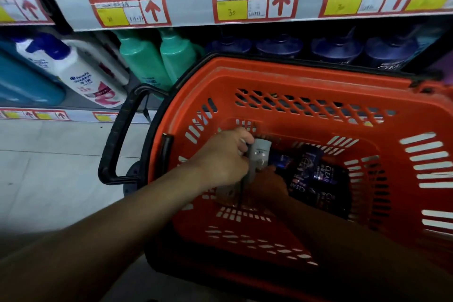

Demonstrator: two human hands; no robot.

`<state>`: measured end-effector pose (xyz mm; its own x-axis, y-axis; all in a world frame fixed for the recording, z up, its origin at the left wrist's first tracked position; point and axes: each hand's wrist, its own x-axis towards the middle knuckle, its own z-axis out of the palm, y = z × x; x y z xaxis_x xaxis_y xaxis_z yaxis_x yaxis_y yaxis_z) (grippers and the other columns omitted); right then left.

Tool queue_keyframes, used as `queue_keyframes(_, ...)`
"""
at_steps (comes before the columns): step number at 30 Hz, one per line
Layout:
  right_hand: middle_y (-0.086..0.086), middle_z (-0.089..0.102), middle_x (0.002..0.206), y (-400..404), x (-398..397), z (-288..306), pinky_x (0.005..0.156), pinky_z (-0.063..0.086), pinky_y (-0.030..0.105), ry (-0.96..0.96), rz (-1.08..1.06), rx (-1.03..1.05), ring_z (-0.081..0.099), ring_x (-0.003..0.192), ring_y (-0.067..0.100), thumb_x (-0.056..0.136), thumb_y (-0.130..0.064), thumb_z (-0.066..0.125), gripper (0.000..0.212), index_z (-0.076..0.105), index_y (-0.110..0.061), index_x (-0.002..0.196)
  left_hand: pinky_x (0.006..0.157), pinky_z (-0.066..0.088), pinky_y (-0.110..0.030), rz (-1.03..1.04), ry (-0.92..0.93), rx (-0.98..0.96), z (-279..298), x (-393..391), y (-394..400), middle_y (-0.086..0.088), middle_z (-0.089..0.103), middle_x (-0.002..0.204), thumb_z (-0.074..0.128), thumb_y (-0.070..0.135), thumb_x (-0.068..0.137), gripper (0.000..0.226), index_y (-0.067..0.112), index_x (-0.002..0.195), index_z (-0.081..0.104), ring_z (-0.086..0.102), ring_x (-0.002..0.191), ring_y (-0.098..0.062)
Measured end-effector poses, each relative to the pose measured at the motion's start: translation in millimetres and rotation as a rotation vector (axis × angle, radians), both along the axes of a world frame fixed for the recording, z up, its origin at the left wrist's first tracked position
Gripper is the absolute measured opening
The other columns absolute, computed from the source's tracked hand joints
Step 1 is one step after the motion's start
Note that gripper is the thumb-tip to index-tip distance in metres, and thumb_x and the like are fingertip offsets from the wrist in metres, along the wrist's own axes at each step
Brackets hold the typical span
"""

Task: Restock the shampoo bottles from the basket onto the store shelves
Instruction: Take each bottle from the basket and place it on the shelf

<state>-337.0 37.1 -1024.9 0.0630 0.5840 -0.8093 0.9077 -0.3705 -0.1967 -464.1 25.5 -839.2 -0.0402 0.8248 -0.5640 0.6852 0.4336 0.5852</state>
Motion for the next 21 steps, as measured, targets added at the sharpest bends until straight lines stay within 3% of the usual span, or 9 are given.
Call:
queue_keyframes(3, 0.022, 0.058, 0.136, 3, 2, 3, 0.098, 0.053, 0.046, 0.060, -0.073, 0.068, 0.058, 0.124, 0.039, 0.090, -0.028, 0.068, 0.057, 0.047, 0.000, 0.135, 0.082, 0.047, -0.027, -0.215, 0.206, 0.097, 6, 0, 3, 0.000, 0.063, 0.127, 0.061, 0.010, 0.088, 0.044, 0.024, 0.130, 0.053, 0.058, 0.101, -0.018)
queue_keyframes(5, 0.021, 0.058, 0.135, 6, 10, 10, 0.099, 0.052, 0.044, 0.038, 0.039, 0.108, 0.055, 0.125, 0.038, 0.090, -0.031, 0.066, 0.049, 0.056, -0.001, 0.127, 0.101, 0.044, -0.038, -0.370, 0.337, 0.133, 4, -2, 5, -0.002, 0.055, 0.138, 0.058, 0.013, 0.089, 0.052, 0.023, 0.139, 0.046, 0.050, 0.122, -0.026)
queue_keyframes(9, 0.018, 0.016, 0.162, -1, 12, 15, 0.118, 0.030, 0.055, 0.015, 0.145, -0.086, 0.017, 0.149, 0.043, 0.073, -0.066, 0.076, 0.108, 0.031, -0.008, 0.153, 0.110, 0.038, -0.037, -0.479, 0.361, -0.002, 2, 3, 8, -0.003, 0.042, 0.154, 0.059, 0.011, 0.089, 0.065, 0.023, 0.149, 0.036, 0.040, 0.140, -0.029)
queue_keyframes(13, 0.016, 0.012, 0.165, -1, -1, 8, 0.120, 0.028, 0.053, -0.095, 0.209, -0.064, 0.012, 0.153, 0.039, 0.073, -0.057, 0.080, 0.101, 0.035, -0.014, 0.153, 0.112, 0.035, -0.033, -0.537, 0.352, -0.002, 6, 14, 13, -0.003, 0.038, 0.157, 0.056, 0.008, 0.090, 0.064, 0.021, 0.151, 0.038, 0.036, 0.144, -0.025)
queue_keyframes(15, 0.021, 0.041, 0.151, 4, 5, 5, 0.105, 0.048, 0.045, -0.012, 0.103, -0.058, 0.040, 0.140, 0.038, 0.074, -0.046, 0.080, 0.082, 0.049, -0.006, 0.139, 0.112, 0.035, -0.035, -0.571, 0.356, 0.008, 8, 16, 14, -0.003, 0.039, 0.156, 0.054, 0.009, 0.091, 0.062, 0.022, 0.150, 0.038, 0.035, 0.143, -0.026)
queue_keyframes(16, 0.021, 0.058, 0.130, 6, 11, 3, 0.083, 0.059, 0.036, 0.075, 0.021, -0.040, 0.059, 0.120, 0.035, 0.075, -0.039, 0.081, 0.066, 0.059, -0.002, 0.125, 0.112, 0.035, -0.036, -0.579, 0.362, 0.021, 8, 15, 14, -0.003, 0.039, 0.156, 0.054, 0.008, 0.092, 0.062, 0.023, 0.150, 0.037, 0.035, 0.143, -0.026)
queue_keyframes(18, 0.013, 0.065, 0.086, 5, 27, 12, 0.040, 0.045, 0.019, 0.192, -0.052, 0.007, 0.065, 0.073, 0.022, 0.078, -0.021, 0.079, 0.034, 0.064, 0.001, 0.099, 0.115, 0.035, -0.037, -0.585, 0.367, 0.049, 10, 11, 13, -0.002, 0.038, 0.157, 0.057, 0.009, 0.091, 0.064, 0.024, 0.150, 0.036, 0.034, 0.144, -0.026)
queue_keyframes(19, 0.010, 0.062, 0.080, 5, 36, 17, 0.036, 0.039, 0.017, 0.192, -0.026, 0.033, 0.060, 0.065, 0.018, 0.078, -0.017, 0.077, 0.028, 0.065, 0.002, 0.096, 0.116, 0.034, -0.037, -0.588, 0.374, 0.069, 12, 9, 13, -0.001, 0.038, 0.157, 0.059, 0.010, 0.091, 0.066, 0.024, 0.151, 0.035, 0.034, 0.144, -0.025)
queue_keyframes(21, 0.008, 0.063, 0.088, 7, 50, 30, 0.048, 0.043, 0.021, 0.232, 0.054, 0.138, 0.060, 0.074, 0.019, 0.082, -0.022, 0.075, 0.031, 0.067, 0.000, 0.103, 0.117, 0.032, -0.040, -0.585, 0.393, 0.111, 16, 4, 12, 0.000, 0.036, 0.158, 0.062, 0.009, 0.089, 0.072, 0.024, 0.152, 0.032, 0.032, 0.145, -0.025)
